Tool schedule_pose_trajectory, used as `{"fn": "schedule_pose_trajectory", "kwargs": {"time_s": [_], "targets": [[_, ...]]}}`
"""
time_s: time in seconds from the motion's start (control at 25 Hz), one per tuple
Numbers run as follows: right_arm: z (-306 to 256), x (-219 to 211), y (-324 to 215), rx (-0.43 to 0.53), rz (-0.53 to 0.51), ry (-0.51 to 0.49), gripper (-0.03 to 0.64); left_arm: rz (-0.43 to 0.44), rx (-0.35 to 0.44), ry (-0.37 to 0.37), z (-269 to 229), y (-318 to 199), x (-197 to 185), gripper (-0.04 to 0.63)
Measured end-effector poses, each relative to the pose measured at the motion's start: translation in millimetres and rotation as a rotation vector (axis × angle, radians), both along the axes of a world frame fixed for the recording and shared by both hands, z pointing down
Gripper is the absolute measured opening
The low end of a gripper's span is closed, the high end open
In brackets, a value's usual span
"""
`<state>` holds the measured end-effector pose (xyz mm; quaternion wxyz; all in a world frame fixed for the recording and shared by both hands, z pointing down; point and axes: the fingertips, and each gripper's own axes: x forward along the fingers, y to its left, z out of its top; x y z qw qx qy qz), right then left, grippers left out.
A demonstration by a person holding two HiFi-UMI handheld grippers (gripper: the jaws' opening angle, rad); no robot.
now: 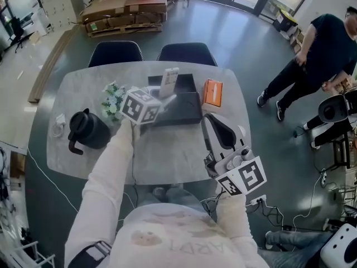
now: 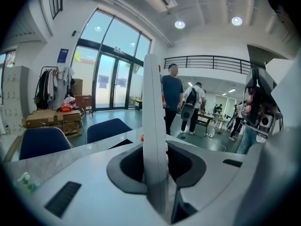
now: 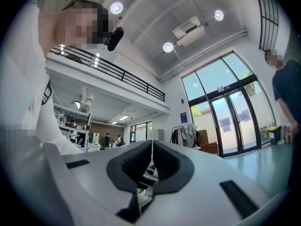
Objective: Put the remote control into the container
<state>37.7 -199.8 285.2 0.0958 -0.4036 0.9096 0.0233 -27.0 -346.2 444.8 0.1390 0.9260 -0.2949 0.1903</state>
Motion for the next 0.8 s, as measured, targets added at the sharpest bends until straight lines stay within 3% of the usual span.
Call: {"fn": "schedule_pose_trajectory", "kwargs": {"time_s": [0.8], "targets": [[24.0, 44.4, -53.8, -0.055, 0.004, -0.023, 0.018, -0.029, -0.065, -0.234, 76.4, -107.7, 29.2, 0.103]]}}
